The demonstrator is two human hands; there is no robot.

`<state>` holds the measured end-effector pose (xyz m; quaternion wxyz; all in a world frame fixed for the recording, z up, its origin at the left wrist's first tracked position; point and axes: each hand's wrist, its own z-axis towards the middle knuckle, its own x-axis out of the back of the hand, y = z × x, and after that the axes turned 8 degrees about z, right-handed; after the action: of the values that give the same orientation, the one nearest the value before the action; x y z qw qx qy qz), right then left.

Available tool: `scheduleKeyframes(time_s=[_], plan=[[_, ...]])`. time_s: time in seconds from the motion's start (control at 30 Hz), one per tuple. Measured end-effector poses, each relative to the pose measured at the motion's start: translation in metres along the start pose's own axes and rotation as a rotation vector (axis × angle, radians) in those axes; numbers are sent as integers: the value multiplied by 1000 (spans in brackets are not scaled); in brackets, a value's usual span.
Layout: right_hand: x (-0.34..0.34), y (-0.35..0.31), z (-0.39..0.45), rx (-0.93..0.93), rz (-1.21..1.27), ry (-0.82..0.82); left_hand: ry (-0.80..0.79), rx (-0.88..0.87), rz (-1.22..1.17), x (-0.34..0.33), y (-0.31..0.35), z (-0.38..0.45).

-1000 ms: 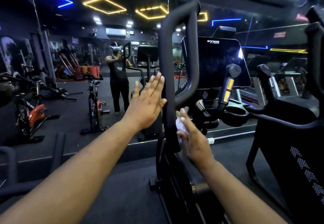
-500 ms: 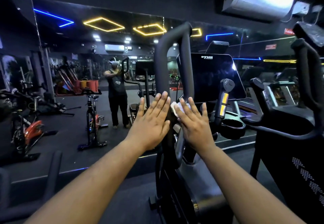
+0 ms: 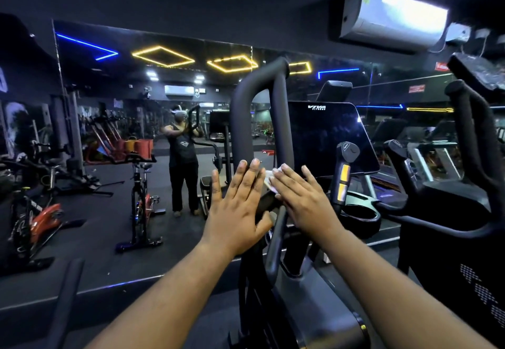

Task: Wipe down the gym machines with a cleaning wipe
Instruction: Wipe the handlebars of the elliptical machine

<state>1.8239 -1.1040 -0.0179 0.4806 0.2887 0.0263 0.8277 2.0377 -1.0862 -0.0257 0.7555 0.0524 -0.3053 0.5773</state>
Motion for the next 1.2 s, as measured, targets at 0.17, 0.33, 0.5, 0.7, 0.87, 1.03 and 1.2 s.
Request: scheduleKeyframes(time_s=[0.17,0.33,0.5,0.7,0.87,1.03,1.2], plan=[[13,32,42,-297,328,-27,50,35,-46,-6,4,-4],[1,-8,14,-377,478,-117,83,23,-53,-9,4,-6],[9,11,47,-373,420,-209,53,17,-62,-8,5,-5],[18,38,114,-415,519,-181,20,21,-46,-5,4,-7],[1,7,50,-398,550,-99,2,18,-65,-5,4,-8],[-17,-47,-9,-511,577,-14,-33,34,-143,-3,2,-8],[-19,-82,-24,-498,483,29,-196,22,-229,8,-4,-17]])
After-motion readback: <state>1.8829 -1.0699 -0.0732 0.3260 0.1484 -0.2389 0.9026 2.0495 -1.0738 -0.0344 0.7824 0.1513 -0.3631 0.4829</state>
